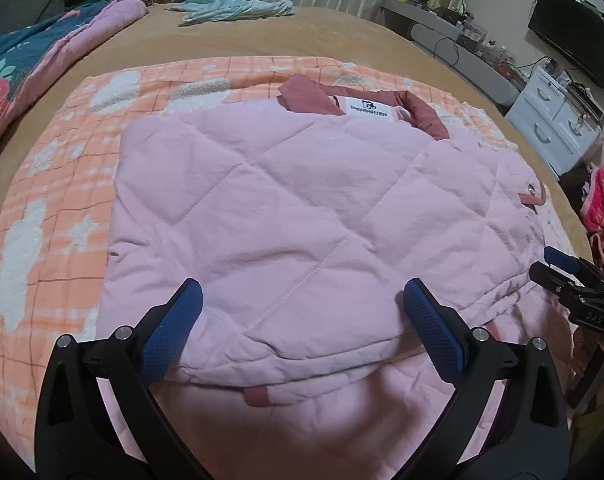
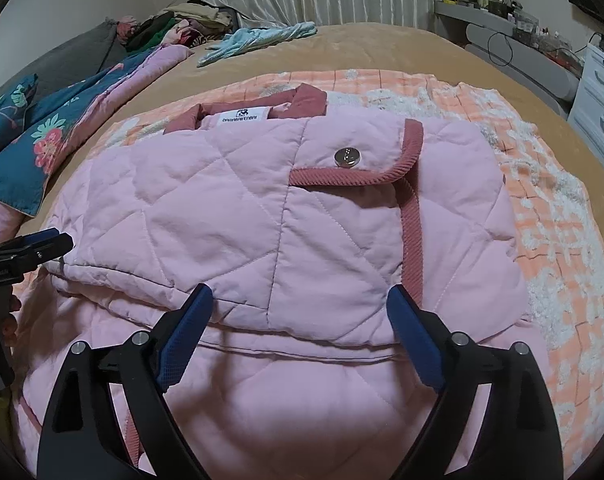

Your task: Fold large clothes

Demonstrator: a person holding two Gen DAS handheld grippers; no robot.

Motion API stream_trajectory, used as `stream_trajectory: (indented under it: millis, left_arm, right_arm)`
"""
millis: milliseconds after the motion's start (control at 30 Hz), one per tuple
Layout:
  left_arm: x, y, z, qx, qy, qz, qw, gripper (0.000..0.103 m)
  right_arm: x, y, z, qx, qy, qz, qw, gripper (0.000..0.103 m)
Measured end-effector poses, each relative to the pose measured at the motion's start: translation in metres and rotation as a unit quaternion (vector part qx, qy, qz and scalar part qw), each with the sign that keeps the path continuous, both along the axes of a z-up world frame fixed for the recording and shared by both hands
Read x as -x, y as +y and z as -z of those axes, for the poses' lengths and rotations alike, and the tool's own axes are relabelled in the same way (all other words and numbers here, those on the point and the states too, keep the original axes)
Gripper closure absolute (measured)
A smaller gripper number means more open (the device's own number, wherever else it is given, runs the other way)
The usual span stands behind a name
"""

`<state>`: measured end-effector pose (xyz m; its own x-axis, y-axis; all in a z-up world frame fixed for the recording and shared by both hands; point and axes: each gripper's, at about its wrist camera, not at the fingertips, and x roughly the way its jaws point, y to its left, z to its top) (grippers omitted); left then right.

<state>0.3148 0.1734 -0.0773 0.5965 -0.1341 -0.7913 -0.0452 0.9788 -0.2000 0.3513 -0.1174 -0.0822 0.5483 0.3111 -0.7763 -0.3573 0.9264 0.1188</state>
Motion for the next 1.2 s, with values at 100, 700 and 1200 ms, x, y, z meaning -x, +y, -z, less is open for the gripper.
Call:
stream_trajectory:
  millis: [100, 700, 1200]
  left_arm:
    - [0.002, -0.004, -0.005, -0.005, 0.000, 0.001, 1.0000, 0.009]
    - [0.022, -0.026, -0.033, -0.026, -0.015, 0.011, 0.9995, 0.009]
    - [0.048, -0.040, -0.064, -0.031, -0.041, 0.022, 0.9985, 0.009]
  right_arm:
    - [0.001, -0.002, -0.004, -0.008, 0.000, 0.003, 1.000, 0.015]
    - [0.007, -0.009, -0.025, -0.028, -0.011, 0.010, 0.999, 0.014]
    - [0.030, -0.013, -0.049, -0.042, -0.038, 0.013, 0.998, 0.014]
